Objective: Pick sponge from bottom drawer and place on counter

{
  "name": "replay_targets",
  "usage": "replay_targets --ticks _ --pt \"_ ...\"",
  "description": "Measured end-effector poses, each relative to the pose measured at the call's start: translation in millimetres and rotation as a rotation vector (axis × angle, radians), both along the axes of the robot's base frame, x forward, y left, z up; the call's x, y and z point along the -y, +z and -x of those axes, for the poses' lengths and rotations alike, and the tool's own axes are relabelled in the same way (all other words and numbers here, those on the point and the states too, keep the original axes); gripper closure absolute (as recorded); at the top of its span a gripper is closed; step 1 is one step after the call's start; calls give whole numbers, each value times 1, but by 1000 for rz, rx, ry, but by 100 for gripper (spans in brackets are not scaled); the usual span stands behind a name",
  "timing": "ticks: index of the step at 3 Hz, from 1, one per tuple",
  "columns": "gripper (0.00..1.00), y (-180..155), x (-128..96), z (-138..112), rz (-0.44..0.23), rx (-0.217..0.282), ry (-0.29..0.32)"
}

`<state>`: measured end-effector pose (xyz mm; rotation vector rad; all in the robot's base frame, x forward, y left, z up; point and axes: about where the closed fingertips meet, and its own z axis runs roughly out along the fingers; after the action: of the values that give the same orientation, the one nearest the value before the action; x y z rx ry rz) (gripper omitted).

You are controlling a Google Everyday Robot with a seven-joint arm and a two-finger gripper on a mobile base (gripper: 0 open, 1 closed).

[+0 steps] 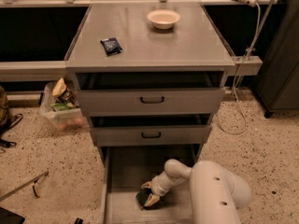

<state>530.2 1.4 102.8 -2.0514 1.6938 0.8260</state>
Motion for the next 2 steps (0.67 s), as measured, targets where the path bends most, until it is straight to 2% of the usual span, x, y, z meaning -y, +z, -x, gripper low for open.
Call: replay_targets --ticks 1,2 --pt "93 0 -1 0 -2 -3 -1" --pt "100 4 -1 0 -3 -3 -1"
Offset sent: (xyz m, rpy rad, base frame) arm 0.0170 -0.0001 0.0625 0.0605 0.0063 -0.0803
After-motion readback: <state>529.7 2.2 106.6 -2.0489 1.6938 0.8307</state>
